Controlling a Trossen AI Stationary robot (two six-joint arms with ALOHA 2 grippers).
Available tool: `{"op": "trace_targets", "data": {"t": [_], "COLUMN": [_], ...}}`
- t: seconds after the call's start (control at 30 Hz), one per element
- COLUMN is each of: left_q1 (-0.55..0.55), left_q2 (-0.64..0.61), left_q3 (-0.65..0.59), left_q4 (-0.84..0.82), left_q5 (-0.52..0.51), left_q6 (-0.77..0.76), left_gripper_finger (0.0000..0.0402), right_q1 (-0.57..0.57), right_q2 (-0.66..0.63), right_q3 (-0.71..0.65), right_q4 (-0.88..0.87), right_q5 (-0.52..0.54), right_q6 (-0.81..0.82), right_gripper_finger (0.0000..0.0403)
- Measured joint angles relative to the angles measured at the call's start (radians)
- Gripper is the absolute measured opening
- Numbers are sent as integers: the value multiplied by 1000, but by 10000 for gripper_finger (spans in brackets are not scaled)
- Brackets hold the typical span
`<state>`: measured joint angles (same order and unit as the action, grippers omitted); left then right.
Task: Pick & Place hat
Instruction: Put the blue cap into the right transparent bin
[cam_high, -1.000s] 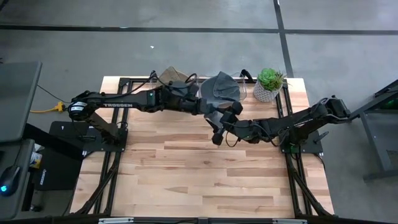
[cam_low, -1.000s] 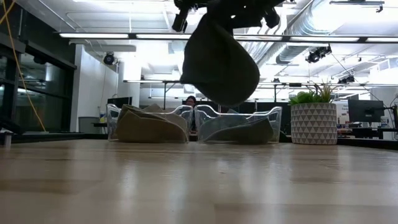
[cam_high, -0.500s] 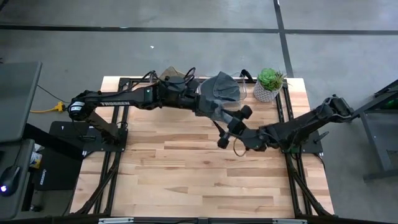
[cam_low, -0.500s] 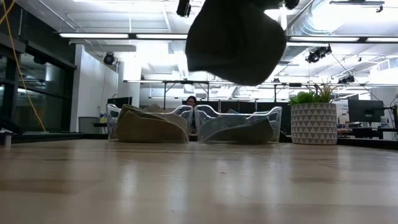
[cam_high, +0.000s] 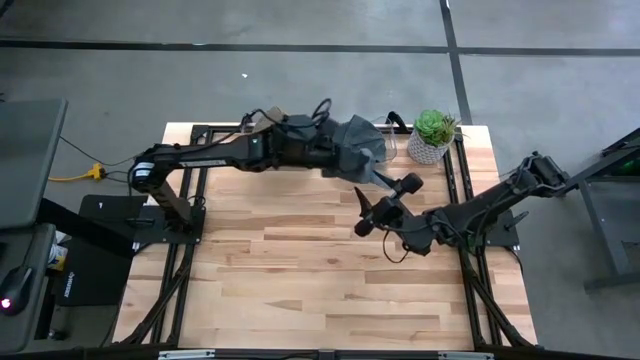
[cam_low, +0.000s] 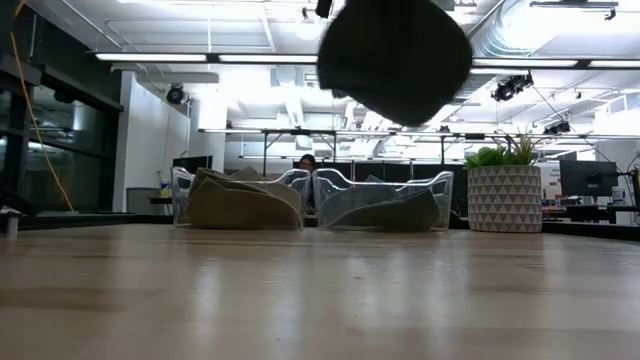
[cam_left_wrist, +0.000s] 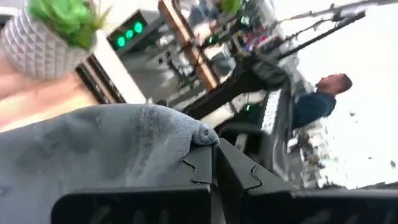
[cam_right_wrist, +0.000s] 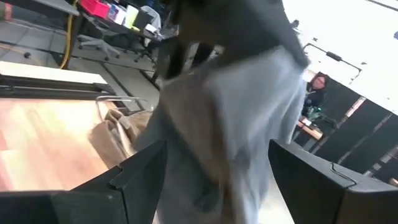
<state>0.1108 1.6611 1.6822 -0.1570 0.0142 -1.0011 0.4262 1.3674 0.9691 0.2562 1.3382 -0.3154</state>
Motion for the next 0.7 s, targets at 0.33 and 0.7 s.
{"op": "trace_targets", "data": {"t": [0.33,0.7], "left_q1": [0,0], "left_q2": [31,31], "left_q3": [57,57], "left_q4": [-35,-61], "left_q5": [33,32], "left_q6": [17,25], "left_gripper_finger": [0,0], "right_q1": [-62,-93], "right_q2": [0,0], "right_q3": [0,0], "right_q4": [27,108], "right_q5": [17,76], "right_q6": [-52,-53], "right_gripper_finger": [275,275]}}
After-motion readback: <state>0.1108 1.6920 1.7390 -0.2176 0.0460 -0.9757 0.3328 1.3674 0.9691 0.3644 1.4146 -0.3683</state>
